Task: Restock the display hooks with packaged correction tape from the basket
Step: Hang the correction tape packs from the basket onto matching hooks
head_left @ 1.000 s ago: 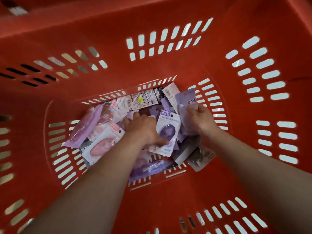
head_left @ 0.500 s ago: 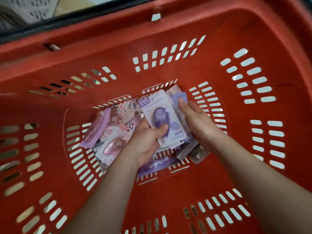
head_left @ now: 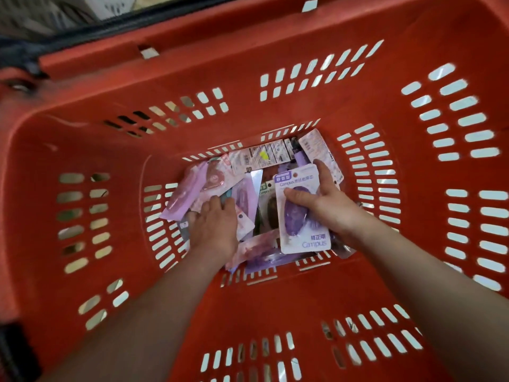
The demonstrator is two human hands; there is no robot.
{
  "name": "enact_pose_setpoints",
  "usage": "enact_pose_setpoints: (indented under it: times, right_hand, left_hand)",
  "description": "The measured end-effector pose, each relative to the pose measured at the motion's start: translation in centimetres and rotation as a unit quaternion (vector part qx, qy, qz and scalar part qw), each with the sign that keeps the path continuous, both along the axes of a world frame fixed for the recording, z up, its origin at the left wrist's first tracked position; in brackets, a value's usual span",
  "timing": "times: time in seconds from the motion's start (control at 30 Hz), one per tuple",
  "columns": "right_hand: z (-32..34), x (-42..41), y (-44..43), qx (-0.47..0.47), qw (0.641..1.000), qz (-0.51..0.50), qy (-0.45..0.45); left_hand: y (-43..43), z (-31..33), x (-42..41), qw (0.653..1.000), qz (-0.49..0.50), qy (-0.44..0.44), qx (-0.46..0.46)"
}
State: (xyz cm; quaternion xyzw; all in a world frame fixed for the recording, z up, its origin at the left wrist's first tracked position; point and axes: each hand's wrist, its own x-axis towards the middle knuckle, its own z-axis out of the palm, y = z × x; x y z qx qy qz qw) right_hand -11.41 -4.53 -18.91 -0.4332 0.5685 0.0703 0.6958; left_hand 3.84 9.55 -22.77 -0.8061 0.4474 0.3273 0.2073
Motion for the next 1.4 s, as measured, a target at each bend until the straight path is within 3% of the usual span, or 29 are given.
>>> enact_pose_setpoints:
  times: [0.1,0.2,0.27,0.37,0.43,0.7,0.8,0.97,1.17,1.3,1.4]
  right_hand:
    - [0.2,-0.5,-0.1,-0.012,1.000,-0.009,-0.002]
    - [1.5,-1.3,-0.2,-0.055,0.998,-0.011,-0.018]
    - [3.5,-1.3,-0.3,-0.069,0.997,-0.006,-0.040]
    - [7.4,-1.0,-0.6,-0.109,0.991,0.034,-0.069]
    - [10.9,-0.2,-0.6,-0.107,0.991,0.039,-0.074]
    - [29.3,1.7,1.5,-0.095,0.982,0.062,-0.151]
    - [36.1,1.1,1.7,-0.073,0.981,0.063,-0.171]
    - [46.3,-0.2,1.0,-0.120,0.970,0.068,-0.201]
    - [58.4,-1.0,1.5,-0.176,0.950,0.116,-0.230]
    - [65.2,-1.4,3.1,-0.215,0.922,0.195,-0.257]
    - [69.2,-1.8,4.3,-0.185,0.901,0.248,-0.304]
  left_hand:
    - [0.1,0.4,0.6,0.998,0.052,0.006,-0.022]
    - [0.4,2.6,1.8,0.964,0.192,0.108,-0.149]
    - [0.1,5.7,2.3,0.889,0.354,0.176,-0.232]
    - [-1.0,12.0,1.8,0.695,0.576,0.313,-0.295]
    - [-1.6,15.7,0.6,0.638,0.620,0.353,-0.290]
    - [-3.6,32.3,-3.3,0.621,0.603,0.302,-0.400]
    - [-3.8,38.8,-4.2,0.589,0.629,0.297,-0.411]
    - [-2.9,50.2,-5.4,0.528,0.651,0.349,-0.419]
    - [-0.2,63.5,-8.5,0.582,0.526,0.388,-0.484]
    - [2.0,70.1,-10.8,0.532,0.549,0.354,-0.539]
    - [4.5,73.8,-11.8,0.437,0.606,0.320,-0.583]
